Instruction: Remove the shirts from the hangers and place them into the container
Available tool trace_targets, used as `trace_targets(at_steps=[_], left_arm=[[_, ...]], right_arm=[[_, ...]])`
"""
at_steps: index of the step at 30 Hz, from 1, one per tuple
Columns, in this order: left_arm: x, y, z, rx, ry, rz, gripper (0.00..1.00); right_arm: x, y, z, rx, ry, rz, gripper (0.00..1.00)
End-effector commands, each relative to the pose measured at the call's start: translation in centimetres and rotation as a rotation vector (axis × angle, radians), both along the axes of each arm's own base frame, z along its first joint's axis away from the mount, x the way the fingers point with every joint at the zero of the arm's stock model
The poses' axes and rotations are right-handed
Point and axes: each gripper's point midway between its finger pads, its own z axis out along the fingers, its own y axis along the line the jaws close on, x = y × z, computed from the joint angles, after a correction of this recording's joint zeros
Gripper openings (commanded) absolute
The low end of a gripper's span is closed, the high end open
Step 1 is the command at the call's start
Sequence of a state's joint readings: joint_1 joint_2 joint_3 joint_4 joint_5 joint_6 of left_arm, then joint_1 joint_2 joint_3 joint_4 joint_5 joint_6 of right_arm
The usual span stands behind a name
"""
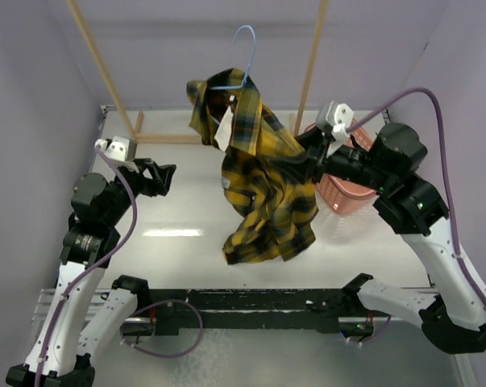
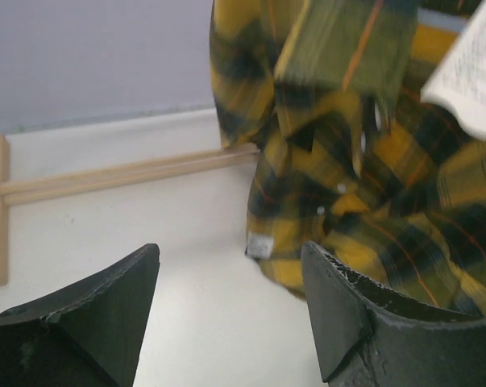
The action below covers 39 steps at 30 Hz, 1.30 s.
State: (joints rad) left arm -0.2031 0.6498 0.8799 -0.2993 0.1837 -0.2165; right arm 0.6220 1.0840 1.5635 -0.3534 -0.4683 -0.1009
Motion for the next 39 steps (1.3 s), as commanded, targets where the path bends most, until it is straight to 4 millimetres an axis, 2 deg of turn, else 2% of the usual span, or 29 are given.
trace_targets(at_steps=[1, 5, 11, 18, 25, 27, 28, 30, 32, 36, 39], left_arm=[[-0.4, -1.0, 7.5, -0.013, -0.247, -0.071, 0.74], [-0.3, -2.7, 8.7, -0.002, -0.295, -0.176, 0.71], [-1.6, -3.8, 10.3, 0.014, -0.365, -0.258, 0.68], [-1.6, -5.5, 8.5, 0.033, -0.31, -0.375, 0.64], [0.8, -5.0, 6.2, 0.051, -0.232, -0.315, 0.61], [1.9, -4.6, 5.7, 0.056, -0.211, -0.28, 0.52], [2.2, -4.5, 5.7, 0.061, -0.212, -0.268, 0.45], [3.0, -4.3, 5.7, 0.063, -0.219, -0.248, 0.21], [3.4, -4.4, 5.9, 0.071, -0.227, -0.247, 0.02], [3.7, -4.2, 6.9, 0.092, -0.273, -0.234, 0.0], [3.7, -3.3, 8.1, 0.132, -0.34, -0.177, 0.0]], right_arm=[[-5.9, 1.2, 0.8, 0.099, 0.005, 0.272, 0.0], [-8.3, 1.6, -0.7, 0.121, 0.041, 0.399, 0.0], [-7.8, 1.8, -2.5, 0.102, 0.076, 0.391, 0.0], [-7.8, 2.4, -2.5, 0.114, 0.078, 0.421, 0.0], [-8.4, 2.5, -1.7, 0.123, 0.058, 0.462, 0.0], [-8.7, 2.4, -1.6, 0.127, 0.052, 0.471, 0.0], [-8.7, 2.3, -1.7, 0.126, 0.053, 0.471, 0.0], [-8.5, 2.3, -2.0, 0.123, 0.056, 0.46, 0.0], [-8.3, 2.4, -2.5, 0.118, 0.069, 0.449, 0.0], [-7.0, 2.5, -3.6, 0.101, 0.103, 0.389, 0.0], [-5.3, 2.6, -4.8, 0.086, 0.149, 0.311, 0.0]])
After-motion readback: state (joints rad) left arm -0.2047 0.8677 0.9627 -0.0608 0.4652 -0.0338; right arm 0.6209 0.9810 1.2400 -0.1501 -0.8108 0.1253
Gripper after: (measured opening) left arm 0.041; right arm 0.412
